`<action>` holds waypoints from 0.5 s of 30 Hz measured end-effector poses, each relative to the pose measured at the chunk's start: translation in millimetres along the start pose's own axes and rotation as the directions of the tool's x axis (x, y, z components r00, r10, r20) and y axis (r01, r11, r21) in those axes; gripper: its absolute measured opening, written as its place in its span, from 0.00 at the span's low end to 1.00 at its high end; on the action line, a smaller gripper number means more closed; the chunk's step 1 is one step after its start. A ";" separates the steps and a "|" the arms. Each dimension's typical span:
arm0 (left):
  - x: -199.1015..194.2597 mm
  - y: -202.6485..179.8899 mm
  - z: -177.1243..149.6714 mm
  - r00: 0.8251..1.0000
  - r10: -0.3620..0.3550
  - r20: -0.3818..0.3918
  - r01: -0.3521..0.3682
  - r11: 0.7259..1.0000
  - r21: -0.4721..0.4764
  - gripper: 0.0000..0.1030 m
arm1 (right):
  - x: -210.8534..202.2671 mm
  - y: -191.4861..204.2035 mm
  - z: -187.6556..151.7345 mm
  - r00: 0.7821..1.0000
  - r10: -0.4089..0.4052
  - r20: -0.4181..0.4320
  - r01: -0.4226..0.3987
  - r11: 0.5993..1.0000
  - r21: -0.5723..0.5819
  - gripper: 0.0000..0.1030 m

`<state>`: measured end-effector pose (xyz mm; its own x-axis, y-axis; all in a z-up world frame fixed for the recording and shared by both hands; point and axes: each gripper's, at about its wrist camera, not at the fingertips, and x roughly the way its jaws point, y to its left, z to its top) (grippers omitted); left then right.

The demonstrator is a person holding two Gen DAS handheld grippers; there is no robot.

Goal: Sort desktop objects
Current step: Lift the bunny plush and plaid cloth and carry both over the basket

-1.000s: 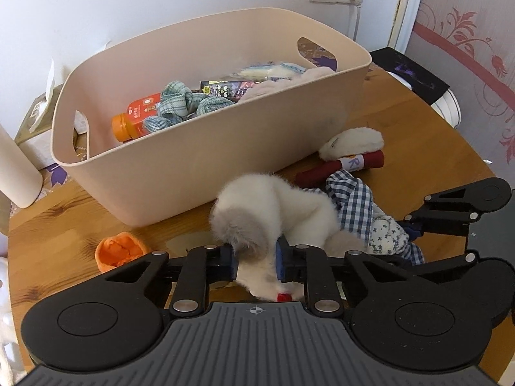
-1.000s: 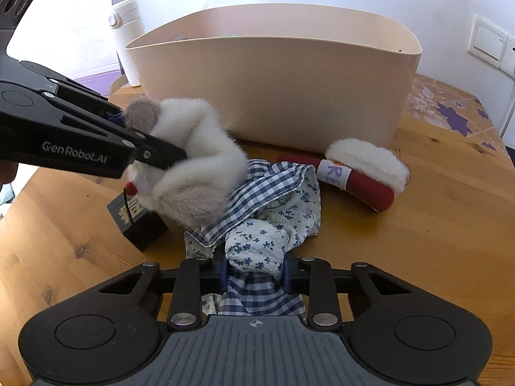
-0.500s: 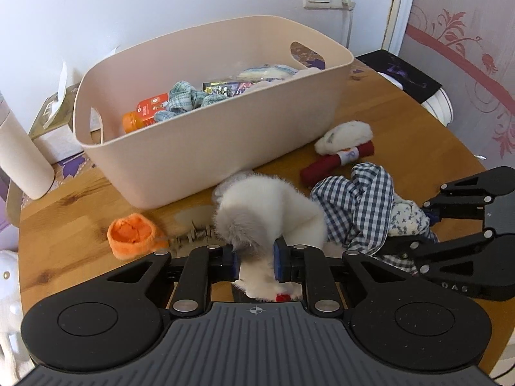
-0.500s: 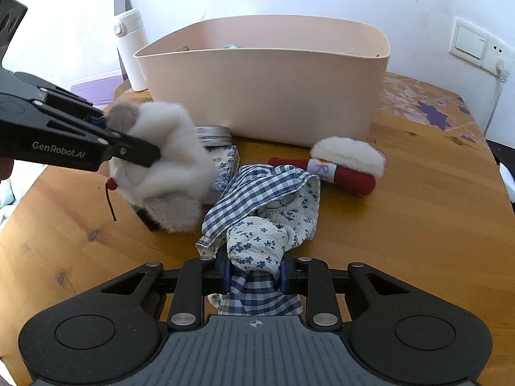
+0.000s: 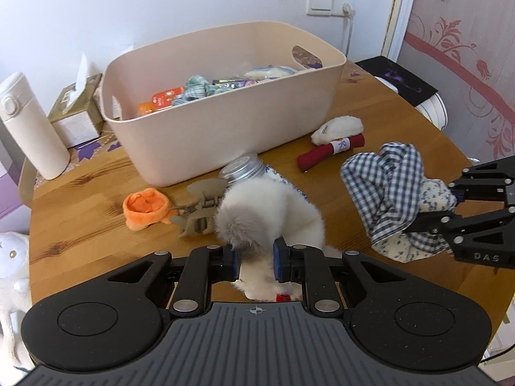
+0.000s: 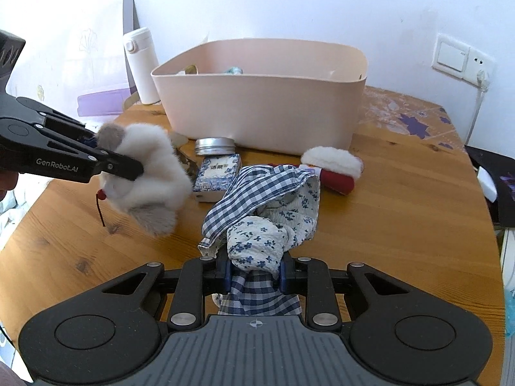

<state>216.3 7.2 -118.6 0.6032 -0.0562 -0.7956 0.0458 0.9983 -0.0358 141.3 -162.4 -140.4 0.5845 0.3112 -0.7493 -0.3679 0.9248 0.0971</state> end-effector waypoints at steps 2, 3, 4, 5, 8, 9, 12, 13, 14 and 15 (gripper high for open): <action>-5.3 1.2 -1.3 1.000 0.005 0.008 -0.005 1.000 -0.004 0.18 | -6.3 -0.8 0.0 1.000 -0.004 0.012 0.004 1.000 0.001 0.23; -7.8 1.6 -1.8 1.000 0.008 0.012 -0.008 1.000 -0.005 0.18 | -9.2 -1.4 0.1 1.000 -0.006 0.016 0.006 1.000 0.002 0.23; -10.3 2.3 -2.3 1.000 0.012 0.015 -0.011 1.000 -0.009 0.18 | -12.7 -2.2 0.4 1.000 -0.008 0.021 0.008 1.000 0.004 0.23; -13.0 3.0 -2.5 1.000 0.013 0.018 -0.013 1.000 -0.012 0.18 | -16.3 -2.9 0.8 1.000 -0.012 0.028 0.011 1.000 0.004 0.23; -21.1 4.3 -2.1 0.999 0.019 0.032 -0.019 1.000 -0.021 0.18 | -26.1 -5.1 2.5 0.999 -0.022 0.045 0.022 1.000 0.007 0.23; -23.8 4.6 -1.4 0.999 0.022 0.038 -0.021 0.999 -0.024 0.18 | -29.2 -6.2 3.4 0.998 -0.026 0.051 0.025 1.000 0.008 0.23; -31.9 6.8 1.1 0.998 0.033 0.058 -0.030 0.999 -0.038 0.18 | -37.1 -10.7 6.6 0.997 -0.036 0.069 0.035 0.999 0.013 0.23; -34.4 7.6 2.5 0.997 0.040 0.066 -0.037 0.998 -0.045 0.18 | -39.3 -12.3 7.9 0.996 -0.040 0.076 0.040 0.999 0.013 0.23; -37.3 9.0 4.5 0.996 0.047 0.076 -0.043 0.998 -0.051 0.18 | -41.6 -13.8 9.3 0.996 -0.045 0.082 0.044 0.999 0.013 0.23; -39.2 10.2 6.6 0.995 0.054 0.084 -0.050 0.997 -0.056 0.18 | -43.6 -15.3 10.8 0.995 -0.049 0.088 0.048 0.999 0.014 0.23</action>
<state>198.3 19.5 -83.7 0.6692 -0.0029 -0.7431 -0.0291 0.9991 -0.0301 129.2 -187.7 -102.1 0.6634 0.2839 -0.6923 -0.3296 0.9415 0.0702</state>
